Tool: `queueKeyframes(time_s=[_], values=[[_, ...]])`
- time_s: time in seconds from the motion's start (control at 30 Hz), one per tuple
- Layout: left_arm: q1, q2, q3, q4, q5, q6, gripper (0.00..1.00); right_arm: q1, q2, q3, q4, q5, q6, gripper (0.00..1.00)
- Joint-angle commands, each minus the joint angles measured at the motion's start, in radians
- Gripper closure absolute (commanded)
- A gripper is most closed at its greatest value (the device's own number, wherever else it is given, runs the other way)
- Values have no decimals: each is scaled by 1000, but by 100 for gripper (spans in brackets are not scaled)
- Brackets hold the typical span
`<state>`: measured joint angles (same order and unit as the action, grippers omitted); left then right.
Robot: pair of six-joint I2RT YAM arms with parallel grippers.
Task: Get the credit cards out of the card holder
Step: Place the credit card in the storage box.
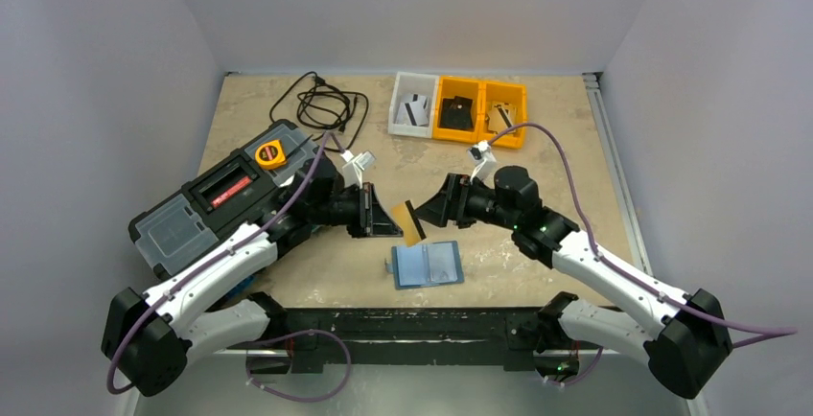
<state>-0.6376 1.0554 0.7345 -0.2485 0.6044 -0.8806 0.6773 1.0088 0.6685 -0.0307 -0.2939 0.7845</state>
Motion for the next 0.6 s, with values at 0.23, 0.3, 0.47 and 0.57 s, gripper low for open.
queueKeyframes(time_s=[0.23,0.3,0.47,0.57], values=[[46,-62,18,220,161,-90,100,-15,-6,-16,274,-289,23,39],[46,-58,17,228,166,-96,100,-17,0,-21,292,-311,34,43],[46,-46,13,233,176,-107,100,-17,5,-36,329,-338,61,55],[46,-43,15,230,176,-103,100,-19,9,-34,334,-345,65,71]])
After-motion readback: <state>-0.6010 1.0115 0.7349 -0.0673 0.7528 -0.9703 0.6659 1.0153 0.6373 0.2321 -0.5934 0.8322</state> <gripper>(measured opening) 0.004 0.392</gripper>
